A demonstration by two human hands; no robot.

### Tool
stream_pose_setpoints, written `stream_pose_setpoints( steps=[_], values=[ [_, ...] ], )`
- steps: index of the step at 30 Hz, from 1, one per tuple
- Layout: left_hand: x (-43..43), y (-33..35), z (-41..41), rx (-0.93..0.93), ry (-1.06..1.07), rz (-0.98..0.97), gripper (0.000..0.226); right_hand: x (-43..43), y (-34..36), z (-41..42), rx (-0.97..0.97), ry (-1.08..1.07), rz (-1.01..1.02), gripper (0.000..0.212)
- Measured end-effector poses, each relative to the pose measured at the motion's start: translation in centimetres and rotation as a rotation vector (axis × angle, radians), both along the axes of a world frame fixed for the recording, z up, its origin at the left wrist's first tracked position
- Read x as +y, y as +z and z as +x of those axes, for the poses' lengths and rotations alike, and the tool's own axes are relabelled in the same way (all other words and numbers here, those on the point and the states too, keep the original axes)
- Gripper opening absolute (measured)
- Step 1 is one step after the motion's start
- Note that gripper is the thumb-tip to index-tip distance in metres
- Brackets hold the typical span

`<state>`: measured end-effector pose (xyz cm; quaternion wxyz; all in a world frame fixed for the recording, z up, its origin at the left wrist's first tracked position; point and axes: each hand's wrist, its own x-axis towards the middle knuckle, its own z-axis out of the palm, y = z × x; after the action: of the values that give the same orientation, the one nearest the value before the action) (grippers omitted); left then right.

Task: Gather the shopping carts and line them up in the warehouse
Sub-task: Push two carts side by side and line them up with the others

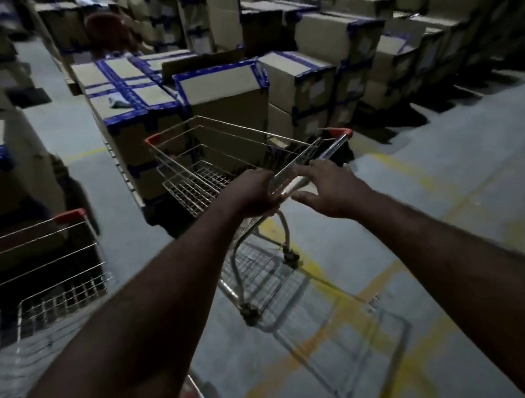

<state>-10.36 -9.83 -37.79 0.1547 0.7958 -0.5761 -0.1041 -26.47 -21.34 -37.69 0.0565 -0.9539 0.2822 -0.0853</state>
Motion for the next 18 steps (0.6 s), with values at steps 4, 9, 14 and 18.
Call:
stream_pose_setpoints(
  steps=[4,9,14,18],
  values=[
    [-6.2,-3.8,0.1,0.111,-0.042,0.056,0.053,-5.9,-2.6,0.7,0.169,-0.017,-0.030,0.063],
    [-12.2,-8.8,-0.2,0.087,0.042,0.141,0.053,-14.0,-3.8,2.0,0.296,-0.021,-0.087,0.061],
    [-13.2,-10.6,1.1,-0.027,0.184,0.147,0.032,-20.3,-6.5,4.7,0.383,0.119,-0.076,0.060],
    [-11.5,-10.3,3.5,-0.070,0.347,0.240,0.056,-22.4,-7.4,7.1,0.348,0.267,0.017,0.049]
  ],
)
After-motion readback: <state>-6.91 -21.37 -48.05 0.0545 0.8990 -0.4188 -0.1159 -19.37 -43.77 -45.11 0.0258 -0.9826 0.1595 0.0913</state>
